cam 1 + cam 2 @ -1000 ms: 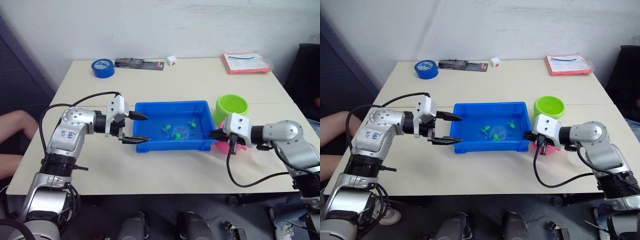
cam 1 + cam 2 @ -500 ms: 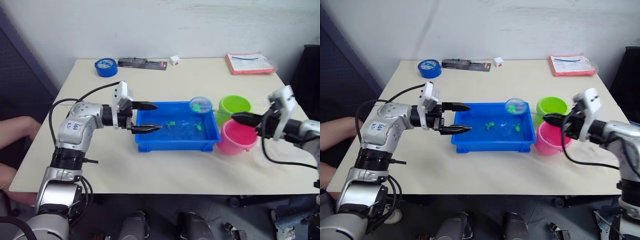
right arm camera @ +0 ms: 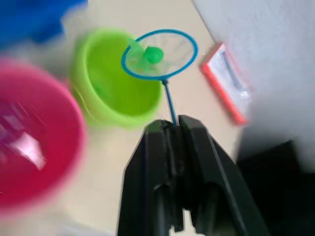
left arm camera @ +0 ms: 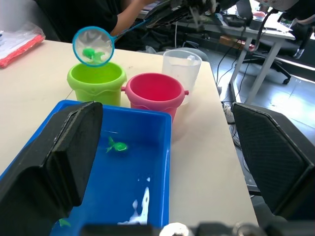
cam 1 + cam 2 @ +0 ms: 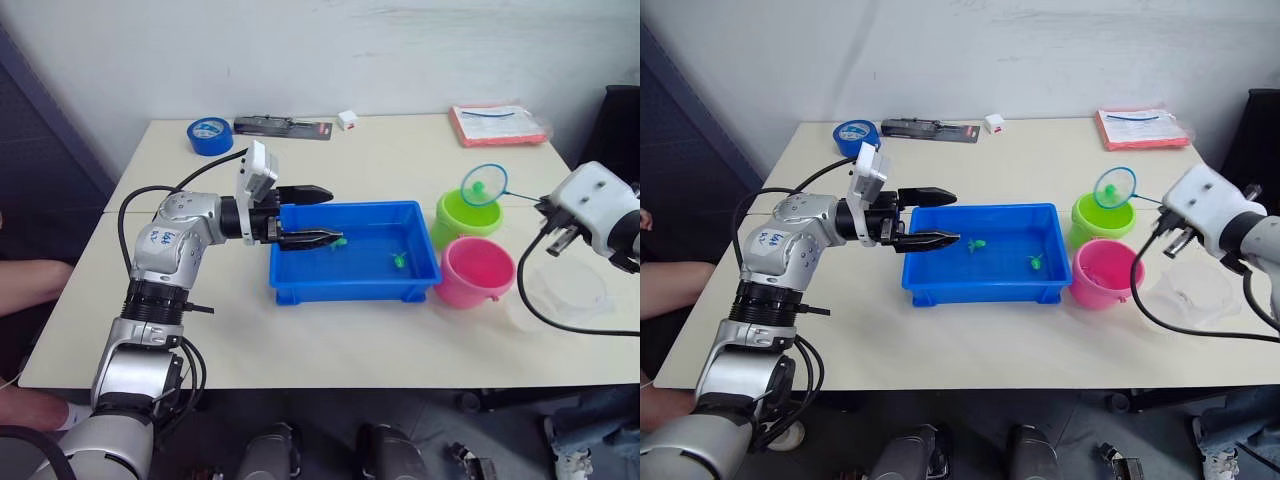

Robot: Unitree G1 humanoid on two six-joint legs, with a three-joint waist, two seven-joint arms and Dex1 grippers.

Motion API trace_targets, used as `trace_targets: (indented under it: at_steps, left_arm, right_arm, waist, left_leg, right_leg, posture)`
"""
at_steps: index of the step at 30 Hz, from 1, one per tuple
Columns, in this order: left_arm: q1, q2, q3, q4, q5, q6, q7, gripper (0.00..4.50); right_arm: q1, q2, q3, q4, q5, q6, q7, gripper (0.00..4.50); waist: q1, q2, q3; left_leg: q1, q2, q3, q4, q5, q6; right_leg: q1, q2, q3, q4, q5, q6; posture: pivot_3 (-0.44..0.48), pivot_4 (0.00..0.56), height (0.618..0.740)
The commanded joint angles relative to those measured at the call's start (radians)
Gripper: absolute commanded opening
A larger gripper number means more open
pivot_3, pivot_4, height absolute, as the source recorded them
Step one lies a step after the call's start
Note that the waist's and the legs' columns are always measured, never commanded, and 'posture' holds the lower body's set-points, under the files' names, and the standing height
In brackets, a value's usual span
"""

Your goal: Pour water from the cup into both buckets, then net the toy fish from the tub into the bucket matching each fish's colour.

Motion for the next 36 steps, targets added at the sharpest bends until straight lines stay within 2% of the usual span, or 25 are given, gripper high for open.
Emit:
trace_targets:
  at_steps: [1, 4, 7, 9, 11, 13, 15, 17, 19, 22, 25, 28, 31, 36]
  left_arm:
    - [-0.015, 0.008, 0.01, -0.01, -0.002, -0.018, -0.008, 4.5]
    - [-0.013, 0.011, 0.01, -0.007, 0.0, -0.023, -0.007, 4.5]
    - [-0.013, 0.011, 0.012, -0.007, 0.0, -0.025, -0.006, 4.5]
    - [-0.012, 0.012, 0.012, -0.004, 0.002, -0.029, -0.007, 4.5]
    - [-0.011, 0.013, 0.012, 0.001, 0.005, -0.035, -0.008, 4.5]
    - [-0.01, 0.013, 0.011, 0.004, 0.008, -0.04, -0.008, 4.5]
    - [0.002, 0.027, 0.001, 0.004, 0.024, -0.056, -0.018, 4.5]
    - [0.027, 0.055, -0.024, 0.003, 0.061, -0.097, -0.043, 4.5]
    - [0.046, 0.08, -0.047, 0.006, 0.094, -0.137, -0.064, 4.5]
    - [0.066, 0.112, -0.072, 0.007, 0.131, -0.178, -0.088, 4.5]
    - [0.085, 0.132, -0.075, -0.012, 0.14, -0.184, -0.094, 4.5]
    - [0.106, 0.148, -0.063, -0.044, 0.137, -0.173, -0.08, 4.5]
    - [0.127, 0.161, -0.054, -0.078, 0.128, -0.155, -0.073, 4.5]
    - [0.159, 0.181, -0.037, -0.123, 0.114, -0.127, -0.052, 4.5]
  right_arm:
    - [-0.092, -0.134, 0.156, 0.097, -0.428, -0.419, -0.209, 0.8]
    - [-0.176, -0.095, 0.179, 0.198, -0.417, -0.518, -0.207, 0.8]
    - [-0.253, -0.088, 0.188, 0.269, -0.467, -0.591, -0.239, 0.8]
    - [-0.27, -0.086, 0.192, 0.292, -0.473, -0.622, -0.223, 0.8]
    - [-0.263, -0.082, 0.184, 0.305, -0.451, -0.645, -0.204, 0.8]
    - [-0.264, -0.062, 0.146, 0.317, -0.38, -0.629, -0.184, 0.8]
    - [-0.274, 0.0, 0.066, 0.284, -0.201, -0.51, -0.103, 0.8]
    - [-0.265, 0.085, 0.006, 0.166, 0.049, -0.331, 0.05, 0.8]
    - [-0.248, 0.115, 0.0, 0.06, 0.152, -0.259, 0.162, 0.8]
    - [-0.251, 0.128, 0.052, -0.024, 0.116, -0.265, 0.236, 0.8]
    - [-0.279, 0.173, 0.124, -0.029, 0.066, -0.305, 0.291, 0.8]
    - [-0.346, 0.178, 0.239, 0.081, -0.146, -0.518, 0.266, 0.8]
    - [-0.395, 0.17, 0.301, 0.176, -0.271, -0.648, 0.234, 0.8]
    - [-0.432, 0.186, 0.336, 0.269, -0.318, -0.768, 0.227, 0.8]
  waist:
    - [-0.007, 0.002, 0.001]
    - [-0.022, -0.001, 0.002]
    - [-0.024, -0.001, 0.002]
    - [-0.024, -0.001, 0.002]
    - [-0.022, -0.001, 0.002]
    - [-0.02, -0.001, 0.002]
    - [-0.022, -0.001, 0.002]
    - [-0.025, -0.001, 0.002]
    - [-0.026, -0.001, 0.002]
    - [-0.02, 0.0, 0.001]
    - [-0.017, -0.001, -0.001]
    - [-0.02, 0.0, -0.002]
    - [-0.019, 0.0, -0.002]
    - [-0.02, -0.001, -0.002]
  left_leg:
    - [0.0, 0.0, 0.0, -0.001, 0.0, 0.0]
    - [0.001, 0.0, 0.0, -0.002, 0.004, -0.007]
    - [0.001, 0.0, 0.0, -0.003, 0.004, -0.008]
    - [0.002, 0.0, 0.001, -0.002, 0.005, -0.008]
    - [0.003, 0.001, 0.0, -0.002, 0.005, -0.008]
    - [0.003, 0.001, -0.002, -0.001, 0.005, -0.009]
    - [0.002, 0.001, -0.002, -0.001, 0.005, -0.009]
    - [0.002, 0.001, -0.002, 0.0, 0.005, -0.008]
    - [0.003, 0.003, -0.002, 0.0, 0.006, -0.006]
    - [0.004, 0.004, -0.004, 0.002, 0.004, -0.003]
    - [0.004, 0.005, -0.006, 0.002, 0.002, -0.005]
    - [0.003, 0.005, -0.006, 0.002, 0.0, -0.002]
    - [0.002, 0.003, -0.004, 0.002, -0.001, 0.0]
    - [0.002, 0.003, -0.002, 0.002, -0.001, -0.001]
  right_leg:
    - [0.0, 0.0, 0.0, -0.001, -0.001, -0.002]
    - [0.001, 0.0, 0.001, -0.005, -0.004, -0.007]
    - [0.003, 0.0, 0.003, -0.004, 0.001, 0.0]
    - [0.002, 0.0, 0.003, -0.001, 0.003, 0.005]
    - [0.002, 0.001, 0.003, 0.001, 0.003, 0.005]
    - [0.002, 0.001, 0.003, 0.001, 0.002, 0.003]
    - [0.004, 0.001, 0.003, 0.001, 0.002, 0.002]
    - [0.004, 0.001, 0.004, 0.002, 0.002, 0.003]
    - [0.005, 0.002, 0.005, 0.004, 0.003, 0.003]
    - [0.003, 0.002, 0.003, 0.011, 0.002, 0.002]
    - [0.002, 0.002, 0.001, 0.011, 0.0, -0.001]
    - [0.001, 0.001, 0.001, 0.003, -0.003, -0.008]
    - [0.001, -0.001, 0.002, 0.0, -0.003, -0.008]
    - [0.002, -0.001, 0.004, 0.008, 0.002, 0.0]
  posture:
    - [0.0, 0.15, 0.74]
    - [0.0, 0.15, 0.74]
    - [0.0, 0.15, 0.74]
    - [0.0, 0.15, 0.74]
    - [0.0, 0.15, 0.74]
    - [0.0, 0.15, 0.74]
    - [0.0, 0.15, 0.74]
    - [0.0, 0.15, 0.74]
    - [0.0, 0.15, 0.74]
    - [0.0, 0.15, 0.74]
    - [0.0, 0.15, 0.74]
    - [0.0, 0.15, 0.74]
    - [0.0, 0.15, 0.74]
    - [0.0, 0.15, 0.74]
